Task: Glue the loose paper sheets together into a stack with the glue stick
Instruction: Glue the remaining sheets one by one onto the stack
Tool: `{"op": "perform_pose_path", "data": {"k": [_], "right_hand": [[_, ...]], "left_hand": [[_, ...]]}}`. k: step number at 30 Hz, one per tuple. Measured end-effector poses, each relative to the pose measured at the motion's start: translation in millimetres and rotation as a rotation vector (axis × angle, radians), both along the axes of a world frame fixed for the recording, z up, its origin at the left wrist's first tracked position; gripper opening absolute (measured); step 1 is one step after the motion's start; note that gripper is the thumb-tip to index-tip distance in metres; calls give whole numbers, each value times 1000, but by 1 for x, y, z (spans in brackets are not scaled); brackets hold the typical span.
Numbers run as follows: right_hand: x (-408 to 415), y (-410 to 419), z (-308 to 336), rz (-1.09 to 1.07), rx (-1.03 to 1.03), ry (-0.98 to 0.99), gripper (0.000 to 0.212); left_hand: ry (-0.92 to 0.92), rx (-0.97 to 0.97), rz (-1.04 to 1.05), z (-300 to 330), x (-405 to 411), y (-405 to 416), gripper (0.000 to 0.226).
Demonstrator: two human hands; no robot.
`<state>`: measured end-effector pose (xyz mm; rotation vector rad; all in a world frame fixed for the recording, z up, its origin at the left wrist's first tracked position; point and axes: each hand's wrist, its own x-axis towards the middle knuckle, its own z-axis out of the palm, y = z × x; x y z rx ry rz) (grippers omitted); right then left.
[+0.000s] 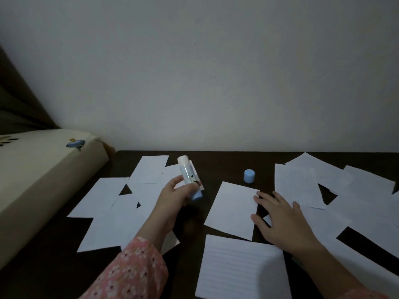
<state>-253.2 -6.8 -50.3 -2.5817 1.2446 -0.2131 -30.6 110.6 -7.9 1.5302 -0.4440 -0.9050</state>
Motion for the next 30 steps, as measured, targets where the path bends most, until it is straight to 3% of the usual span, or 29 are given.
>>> {"op": "perform_pose_path", "data": {"k": [3, 7, 12, 17, 20, 23, 26, 28, 30], "right_hand": [[0, -2, -1, 0, 18, -30, 56], [-3, -2, -2, -26, 16, -102, 56], [-4, -3, -2, -68, -36, -149, 57], [-2, -3, -2, -95, -95, -88, 60], [-3, -4, -3, -94, -119, -132, 57], [-3, -4, -3, -104, -130, -241, 48], [-2, -6, -2, -124, -124, -320, 36], [-4, -10, 0, -150, -126, -384, 30], [-9, -16, 2, -198, -148, -434, 28]], "left_hand": [[-301, 52, -14, -1, -1, -1, 57], [-680, 136, 44, -11, -1, -2, 61], [-778, 157, 32, -22, 1, -3, 60], [-732, 143, 56, -26, 6, -6, 65], [-726, 78, 205, -26, 4, -2, 80], [-891, -52, 357, -17, -9, 4, 59], [-1120, -171, 159, -8, -32, 7, 27], [-1166, -98, -62, -7, -50, 4, 19], [-1159, 62, -224, -15, -61, -2, 27]]}}
